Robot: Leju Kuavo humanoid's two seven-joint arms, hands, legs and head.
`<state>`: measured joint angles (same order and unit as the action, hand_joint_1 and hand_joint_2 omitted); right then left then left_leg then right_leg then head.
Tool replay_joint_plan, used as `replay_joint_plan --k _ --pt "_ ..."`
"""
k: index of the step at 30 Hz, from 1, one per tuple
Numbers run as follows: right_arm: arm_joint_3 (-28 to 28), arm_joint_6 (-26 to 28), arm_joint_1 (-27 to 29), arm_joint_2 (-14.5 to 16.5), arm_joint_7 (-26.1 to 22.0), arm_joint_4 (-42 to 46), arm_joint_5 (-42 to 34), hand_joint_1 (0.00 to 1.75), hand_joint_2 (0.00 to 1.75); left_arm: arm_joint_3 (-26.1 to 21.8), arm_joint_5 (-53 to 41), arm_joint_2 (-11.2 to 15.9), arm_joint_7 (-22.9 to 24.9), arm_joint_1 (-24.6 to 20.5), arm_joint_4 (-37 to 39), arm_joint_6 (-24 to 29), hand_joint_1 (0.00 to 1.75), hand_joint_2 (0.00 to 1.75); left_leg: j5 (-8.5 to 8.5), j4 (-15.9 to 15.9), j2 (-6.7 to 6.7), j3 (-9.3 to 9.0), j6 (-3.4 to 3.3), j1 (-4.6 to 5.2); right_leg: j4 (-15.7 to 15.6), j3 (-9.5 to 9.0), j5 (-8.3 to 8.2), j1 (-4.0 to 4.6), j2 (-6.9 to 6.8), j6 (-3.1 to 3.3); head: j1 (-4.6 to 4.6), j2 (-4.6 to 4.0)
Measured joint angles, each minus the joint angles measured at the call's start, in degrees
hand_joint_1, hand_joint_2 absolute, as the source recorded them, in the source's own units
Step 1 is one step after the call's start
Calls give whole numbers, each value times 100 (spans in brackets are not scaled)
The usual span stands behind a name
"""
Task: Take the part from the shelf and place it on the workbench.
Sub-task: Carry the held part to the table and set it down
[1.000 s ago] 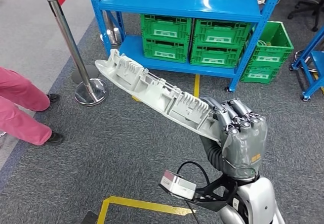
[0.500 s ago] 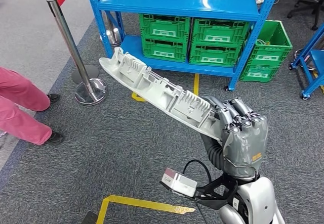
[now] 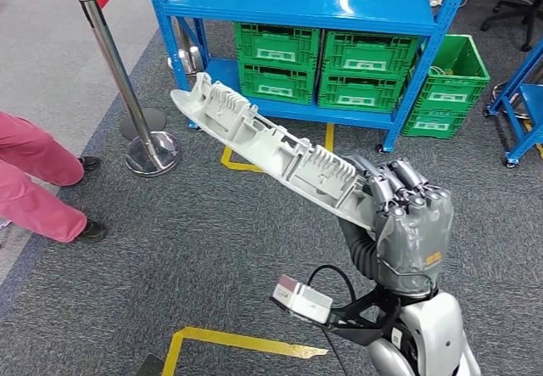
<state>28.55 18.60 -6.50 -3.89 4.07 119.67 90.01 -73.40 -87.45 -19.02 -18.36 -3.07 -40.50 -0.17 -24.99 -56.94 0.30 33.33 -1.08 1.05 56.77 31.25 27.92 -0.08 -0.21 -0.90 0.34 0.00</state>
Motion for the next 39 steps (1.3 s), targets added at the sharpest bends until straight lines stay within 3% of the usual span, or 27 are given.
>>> replay_joint_plan --k 4,6,7,9,10,11,12,13,15,17,20,22,24,25,26,27,29,31,33,35,37,39 --pt "1 -28 -101 -77 111 1 0 175 175 -2 -1 9 0 -2 0 1 0 175 30 36 -6 1 -106 11 -60 -8 -44 -21 -16 -77 -3 0" --pt "4 -43 -170 -141 205 2 0 175 175 -2 -2 11 -1 -10 0 3 0 175 121 190 -19 -48 -158 -34 56 66 76 -7 -7 -101 8 -1" --pt "5 -48 -209 -185 245 2 0 175 175 -2 -3 14 -2 -16 1 4 0 175 162 248 -32 -62 -169 -59 287 180 231 -8 3 -114 20 -1" --pt "14 -50 -260 -265 298 0 0 175 175 -4 -4 19 -2 -18 5 4 0 175 191 260 -73 -35 -173 -65 1036 522 615 -38 16 -163 31 0" --pt "19 -50 -269 -295 319 -4 0 175 175 -5 -5 21 -2 -16 10 4 0 175 198 252 -105 -17 -161 -72 1362 670 729 -59 15 -192 30 0" --pt "25 -49 -269 -319 331 -9 0 175 175 -8 -6 23 -2 -13 16 4 0 175 202 240 -146 -2 -146 -82 1506 730 735 -81 14 -221 27 0" --pt "31 -47 -270 -340 339 -13 0 175 175 -9 -7 26 -2 -14 23 5 0 175 204 221 -194 13 -122 -98 1422 679 634 -105 16 -249 28 0" --pt "37 -45 -273 -356 343 -16 0 175 175 -9 -7 27 -2 -16 31 5 0 175 198 188 -251 30 -88 -119 1117 515 448 -136 40 -279 28 0" --pt "49 -44 -292 -381 346 -18 0 175 175 -9 -8 36 -2 -24 40 10 0 175 165 68 -368 98 8 -151 378 118 191 -199 239 -332 37 0" --pt "63 -42 -313 -399 346 -16 -1 175 175 -10 -9 46 -2 -28 42 17 0 175 158 -37 -463 194 99 -158 83 -50 167 -212 381 -288 39 0" --pt "79 -40 -322 -413 346 -16 -1 175 175 -13 -11 56 -2 -6 43 22 0 175 195 -65 -538 266 191 -186 130 -28 149 -179 253 -130 28 0" --pt "83 -39 -335 -418 346 -15 -1 175 175 -16 -11 63 -2 1 43 26 0 175 19 -302 -372 378 237 -189 124 -24 126 -181 137 -48 0 0" --pt "82 -37 -344 -420 345 -13 0 175 175 -17 -11 66 -2 -10 46 31 0 175 -373 -986 -157 670 271 -184 119 -14 118 -168 6 -6 -34 0" --pt "82 -37 -346 -421 344 -13 0 175 175 -17 -11 66 -2 -16 50 32 0 175 -541 -1366 -117 826 279 -186 120 -8 120 -157 -64 2 -39 0" --pt "83 -36 -344 -421 339 -14 0 175 175 -18 -11 66 -1 -17 55 32 0 175 -624 -1627 -101 921 278 -187 120 -3 121 -146 -135 7 -40 0" --pt "83 -33 -344 -422 330 -14 0 175 175 -19 -11 69 -1 -14 61 33 0 175 -597 -1679 -94 915 267 -186 121 -1 124 -136 -201 10 -39 0" --pt "85 -25 -346 -422 303 -14 0 175 175 -21 -11 83 -1 -10 71 35 0 175 -293 -1150 -19 587 207 -168 121 -12 132 -118 -319 10 -40 0" --pt "82 -11 -347 -422 280 -10 0 175 175 -21 -10 101 -2 -24 76 38 0 175 -78 -444 197 199 128 -105 125 -22 150 -90 -416 -10 -40 0" --pt "79 2 -346 -424 253 -9 -1 175 175 -21 -8 113 -2 -41 87 41 0 175 -81 -177 301 92 75 -47 126 -13 159 -63 -518 -50 -39 0" --pt "74 8 -347 -424 214 -8 -2 175 175 -22 -3 129 -2 -31 105 52 0 175 -71 -129 204 106 27 -51 118 -11 180 -62 -567 -109 -39 0" --pt "63 17 -346 -424 187 -4 -2 175 175 -28 1 151 -1 -23 124 75 0 175 -36 -74 95 90 -34 -78 308 79 339 -85 -343 -151 -35 0" --pt "43 30 -338 -424 168 1 -2 175 175 -32 2 160 -1 -45 151 93 0 175 -19 -55 -20 90 -80 -83 949 391 668 -98 -66 -159 -21 0"
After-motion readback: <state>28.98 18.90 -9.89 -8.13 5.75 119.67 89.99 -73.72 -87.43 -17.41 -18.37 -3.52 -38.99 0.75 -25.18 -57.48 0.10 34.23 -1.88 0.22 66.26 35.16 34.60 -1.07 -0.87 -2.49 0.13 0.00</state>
